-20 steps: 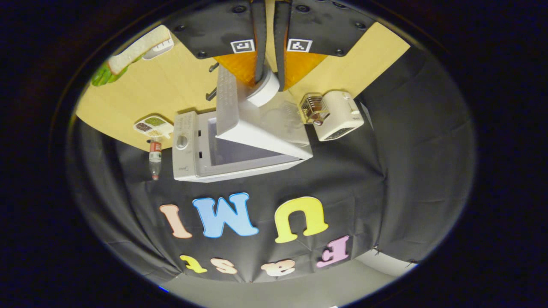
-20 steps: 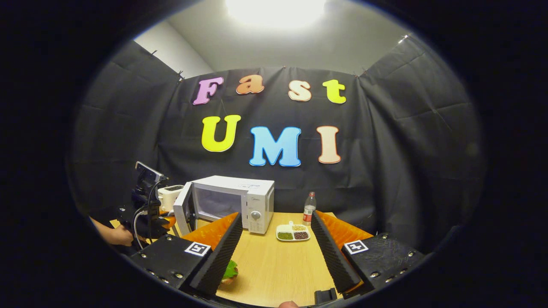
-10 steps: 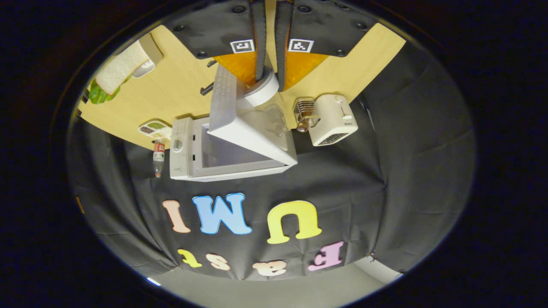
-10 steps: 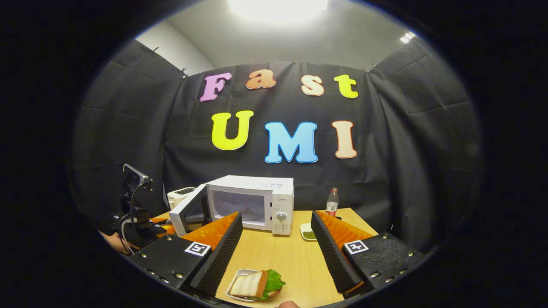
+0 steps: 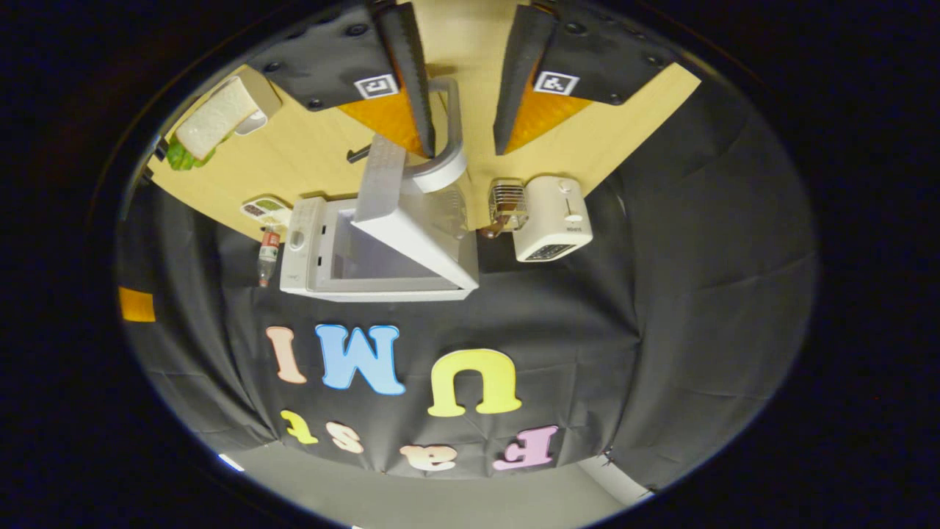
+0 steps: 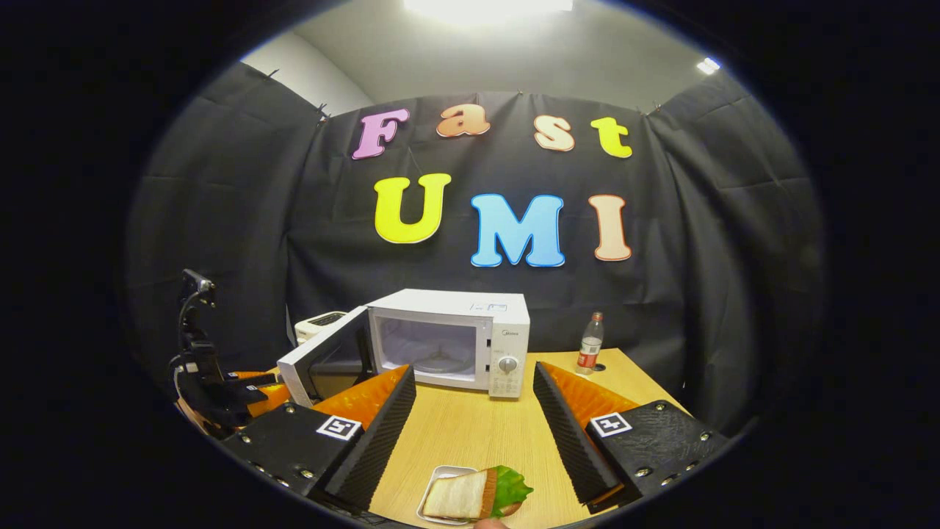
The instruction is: Open the microwave oven with the left hand, put the food in, and close the microwave oven.
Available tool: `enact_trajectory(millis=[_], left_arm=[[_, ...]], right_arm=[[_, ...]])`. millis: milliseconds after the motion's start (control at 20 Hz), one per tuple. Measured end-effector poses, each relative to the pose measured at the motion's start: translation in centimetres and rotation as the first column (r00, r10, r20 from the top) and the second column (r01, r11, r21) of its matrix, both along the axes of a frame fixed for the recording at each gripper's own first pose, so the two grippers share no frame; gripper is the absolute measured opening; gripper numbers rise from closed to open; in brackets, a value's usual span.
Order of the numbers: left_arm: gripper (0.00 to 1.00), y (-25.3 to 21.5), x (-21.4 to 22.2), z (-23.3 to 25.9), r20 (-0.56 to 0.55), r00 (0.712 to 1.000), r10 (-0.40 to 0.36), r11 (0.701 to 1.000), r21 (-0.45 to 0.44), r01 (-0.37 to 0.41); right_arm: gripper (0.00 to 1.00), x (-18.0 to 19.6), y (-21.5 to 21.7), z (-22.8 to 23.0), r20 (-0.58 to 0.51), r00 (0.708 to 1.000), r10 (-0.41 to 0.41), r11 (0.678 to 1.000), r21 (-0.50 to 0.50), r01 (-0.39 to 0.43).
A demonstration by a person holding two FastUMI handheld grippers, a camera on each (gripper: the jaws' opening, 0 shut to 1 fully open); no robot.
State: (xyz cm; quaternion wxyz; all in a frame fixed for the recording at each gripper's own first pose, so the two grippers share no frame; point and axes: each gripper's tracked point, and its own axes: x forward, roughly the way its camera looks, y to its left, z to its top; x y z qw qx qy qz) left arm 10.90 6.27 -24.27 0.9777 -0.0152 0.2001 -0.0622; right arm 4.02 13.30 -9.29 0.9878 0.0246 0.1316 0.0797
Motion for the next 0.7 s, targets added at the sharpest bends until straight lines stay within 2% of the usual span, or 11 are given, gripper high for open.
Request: enact_trajectory(millis=[50, 100, 150, 250, 450, 700], left_arm=[[0.69, 0.1, -0.5, 1.3, 0.021, 1.0, 0.015, 0.999, -0.029, -0.015], [0.91, 0.4, -1.1, 2.6, 0.04, 0.999, 0.036, 0.998, -0.043, -0.034], [0.96, 0.7, -1.4, 3.6, 0.056, 0.997, 0.051, 0.998, -0.05, -0.048], [0.98, 1.2, -2.1, 5.9, 0.096, 0.992, 0.082, 0.996, -0.045, -0.078], [0.94, 1.7, -3.9, 9.4, 0.147, 0.98, 0.133, 0.991, -0.041, -0.129], [0.95, 2.1, -6.4, 12.1, 0.182, 0.967, 0.178, 0.984, -0.021, -0.177]], right_arm=[[0.98, 0.3, -0.3, -0.7, -0.03, 0.999, 0.011, 1.0, 0.007, -0.011], [0.98, 0.5, -0.7, -1.3, -0.06, 0.998, 0.022, 1.0, 0.022, -0.021], [0.98, 0.7, -0.8, -2.1, -0.098, 0.995, 0.036, 0.999, 0.044, -0.032], [0.98, 0.8, -1.6, -4.1, -0.18, 0.982, 0.053, 0.996, 0.083, -0.039], [0.98, 0.6, -2.7, -8.3, -0.336, 0.938, 0.089, 0.984, 0.176, -0.03], [0.98, -1.1, -2.6, -12.8, -0.503, 0.848, 0.17, 0.96, 0.279, -0.027]])
